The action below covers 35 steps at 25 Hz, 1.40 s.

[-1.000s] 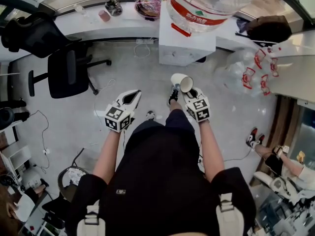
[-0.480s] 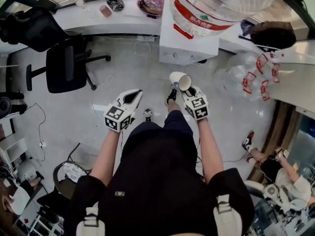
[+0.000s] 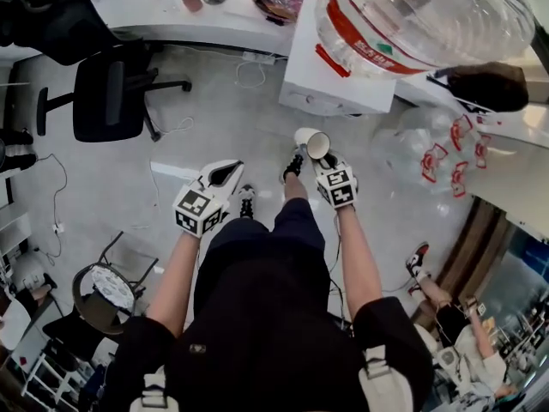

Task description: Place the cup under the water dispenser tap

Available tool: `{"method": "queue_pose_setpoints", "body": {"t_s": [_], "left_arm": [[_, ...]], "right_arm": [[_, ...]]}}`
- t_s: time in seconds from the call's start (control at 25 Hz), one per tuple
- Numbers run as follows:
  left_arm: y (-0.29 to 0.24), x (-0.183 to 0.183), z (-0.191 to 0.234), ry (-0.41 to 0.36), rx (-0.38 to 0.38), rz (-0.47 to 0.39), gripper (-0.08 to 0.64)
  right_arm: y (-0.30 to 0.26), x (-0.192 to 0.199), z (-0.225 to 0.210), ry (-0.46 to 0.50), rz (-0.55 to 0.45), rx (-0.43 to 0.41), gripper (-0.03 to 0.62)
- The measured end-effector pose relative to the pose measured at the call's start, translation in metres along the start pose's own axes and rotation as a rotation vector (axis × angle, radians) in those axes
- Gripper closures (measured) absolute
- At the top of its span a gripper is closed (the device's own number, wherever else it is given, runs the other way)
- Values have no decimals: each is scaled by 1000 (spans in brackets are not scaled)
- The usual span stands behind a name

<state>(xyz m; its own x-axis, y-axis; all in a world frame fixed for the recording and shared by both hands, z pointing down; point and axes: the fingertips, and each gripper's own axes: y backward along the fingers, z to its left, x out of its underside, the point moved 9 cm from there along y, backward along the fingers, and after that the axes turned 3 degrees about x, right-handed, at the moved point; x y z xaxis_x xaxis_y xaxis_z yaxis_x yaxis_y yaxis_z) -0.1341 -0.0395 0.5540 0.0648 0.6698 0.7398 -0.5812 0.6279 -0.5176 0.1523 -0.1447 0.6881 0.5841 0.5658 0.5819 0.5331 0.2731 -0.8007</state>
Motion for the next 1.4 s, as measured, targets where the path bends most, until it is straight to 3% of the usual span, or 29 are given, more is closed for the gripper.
{"method": "queue_pose_setpoints", "body": {"t_s": [0.56, 0.76, 1.24, 1.4], "left_arm": [[-5, 36, 19, 69, -50, 26, 560], [-16, 44, 29, 93, -62, 25, 560], [-32, 64, 38, 120, -70, 29, 560], [-33, 75, 38, 139, -75, 27, 560]], "right_arm": [[-98, 22, -31, 68, 159, 57, 552], [-133, 31, -43, 43, 207, 60, 552], [-189, 45, -62, 53, 272, 106, 551], [-204, 37, -72, 53, 249, 140, 551]]}}
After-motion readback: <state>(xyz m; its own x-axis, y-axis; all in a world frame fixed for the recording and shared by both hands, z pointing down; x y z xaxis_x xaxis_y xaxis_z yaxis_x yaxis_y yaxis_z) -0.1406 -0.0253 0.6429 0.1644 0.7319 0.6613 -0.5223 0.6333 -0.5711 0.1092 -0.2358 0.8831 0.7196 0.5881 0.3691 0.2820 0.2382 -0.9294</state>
